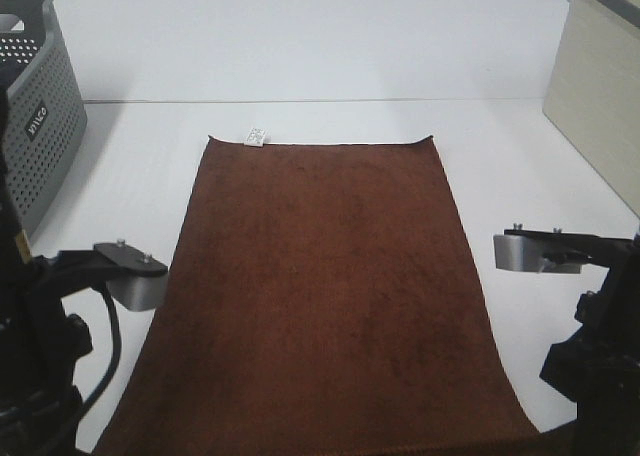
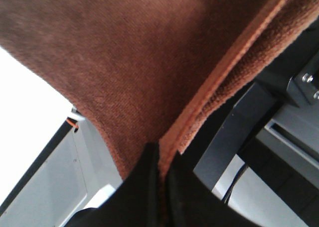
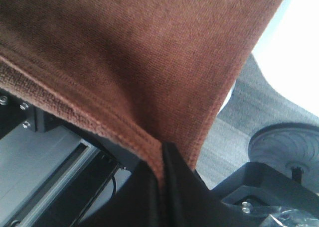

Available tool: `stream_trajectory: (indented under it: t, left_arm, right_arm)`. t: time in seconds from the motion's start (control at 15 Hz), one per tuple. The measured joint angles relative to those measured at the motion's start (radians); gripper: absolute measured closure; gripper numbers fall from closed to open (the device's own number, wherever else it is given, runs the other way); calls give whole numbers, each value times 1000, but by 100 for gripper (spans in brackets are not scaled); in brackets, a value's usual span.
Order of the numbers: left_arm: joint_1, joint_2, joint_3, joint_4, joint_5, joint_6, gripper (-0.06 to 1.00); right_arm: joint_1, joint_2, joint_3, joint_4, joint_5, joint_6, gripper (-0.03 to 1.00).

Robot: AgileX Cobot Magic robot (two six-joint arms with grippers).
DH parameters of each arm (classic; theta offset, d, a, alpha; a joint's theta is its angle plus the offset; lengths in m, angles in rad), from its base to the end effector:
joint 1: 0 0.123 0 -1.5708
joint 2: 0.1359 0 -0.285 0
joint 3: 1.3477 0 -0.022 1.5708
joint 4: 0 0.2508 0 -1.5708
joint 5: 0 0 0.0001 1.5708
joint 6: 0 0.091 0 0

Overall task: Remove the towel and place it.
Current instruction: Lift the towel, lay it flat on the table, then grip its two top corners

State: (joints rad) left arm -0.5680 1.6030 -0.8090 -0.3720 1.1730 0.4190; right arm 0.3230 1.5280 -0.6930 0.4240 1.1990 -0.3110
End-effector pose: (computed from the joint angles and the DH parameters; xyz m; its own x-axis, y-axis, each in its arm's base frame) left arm 0.1763 -0.1487 0.1755 -0.6666 0.7224 0.1838 0.6277 0.6769 -0.3844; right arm 0.1757 0.0956 0.1732 -0.8578 -0.4312 0.2797 -0.3009 0.8625 0.4067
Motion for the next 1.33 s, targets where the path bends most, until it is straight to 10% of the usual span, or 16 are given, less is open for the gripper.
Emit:
stream_trajectory:
  t: [0.93, 1.07, 1.27, 1.33]
  left_arm:
    - [-61, 172, -26, -101, -1, -55, 90]
    - [-61, 172, -26, -123, -31, -56, 67]
    - [-61, 172, -26, -165, -59, -74, 0]
    - [-61, 172, -26, -167, -59, -74, -2]
  right_arm:
    - [-1, 121, 29, -8, -39, -19, 90]
    - [-1, 121, 29, 9, -43, -19, 73]
    - [-1, 121, 29, 13, -48, 2, 22]
    - [-1, 121, 27, 13, -49, 2, 18]
